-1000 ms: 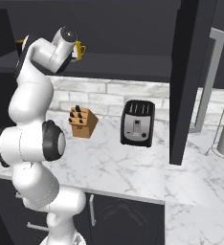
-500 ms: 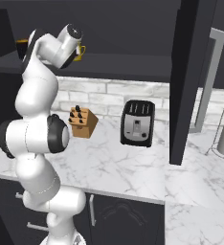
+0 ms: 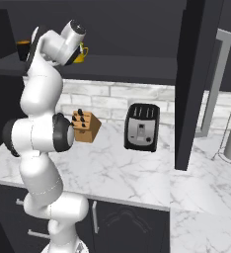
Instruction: Pick the mug on the counter and place it in the cabinet with the handle facing the right, like the mugs already inside.
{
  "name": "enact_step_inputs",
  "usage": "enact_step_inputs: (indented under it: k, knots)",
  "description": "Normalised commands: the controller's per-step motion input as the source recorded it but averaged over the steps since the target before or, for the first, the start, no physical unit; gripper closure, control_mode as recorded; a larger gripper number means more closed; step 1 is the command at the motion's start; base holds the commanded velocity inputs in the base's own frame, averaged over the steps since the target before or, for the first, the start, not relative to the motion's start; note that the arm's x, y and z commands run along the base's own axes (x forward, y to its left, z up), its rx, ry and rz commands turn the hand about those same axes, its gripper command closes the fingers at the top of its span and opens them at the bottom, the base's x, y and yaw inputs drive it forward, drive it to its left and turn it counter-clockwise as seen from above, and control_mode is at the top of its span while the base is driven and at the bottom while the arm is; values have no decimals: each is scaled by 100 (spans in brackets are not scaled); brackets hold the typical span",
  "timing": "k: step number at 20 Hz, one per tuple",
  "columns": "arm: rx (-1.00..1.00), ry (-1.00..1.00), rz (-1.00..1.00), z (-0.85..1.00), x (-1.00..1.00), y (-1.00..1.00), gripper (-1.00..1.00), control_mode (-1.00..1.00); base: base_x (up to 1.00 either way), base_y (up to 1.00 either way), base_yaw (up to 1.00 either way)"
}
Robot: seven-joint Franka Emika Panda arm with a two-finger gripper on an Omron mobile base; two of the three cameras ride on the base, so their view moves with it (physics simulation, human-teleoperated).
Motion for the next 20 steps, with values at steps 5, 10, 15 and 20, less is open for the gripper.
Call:
enact_step_inputs:
  k: [5,10,15,20]
  knots:
    - [-6,1,8,0,27,0,100,-100,0,0,0]
    - [-3,1,9,-5,32,0,100,-100,0,0,0]
    - [-3,1,6,-5,22,3,-100,-100,0,0,0]
    - [-1,0,2,-8,-6,3,-100,-100,0,0,0]
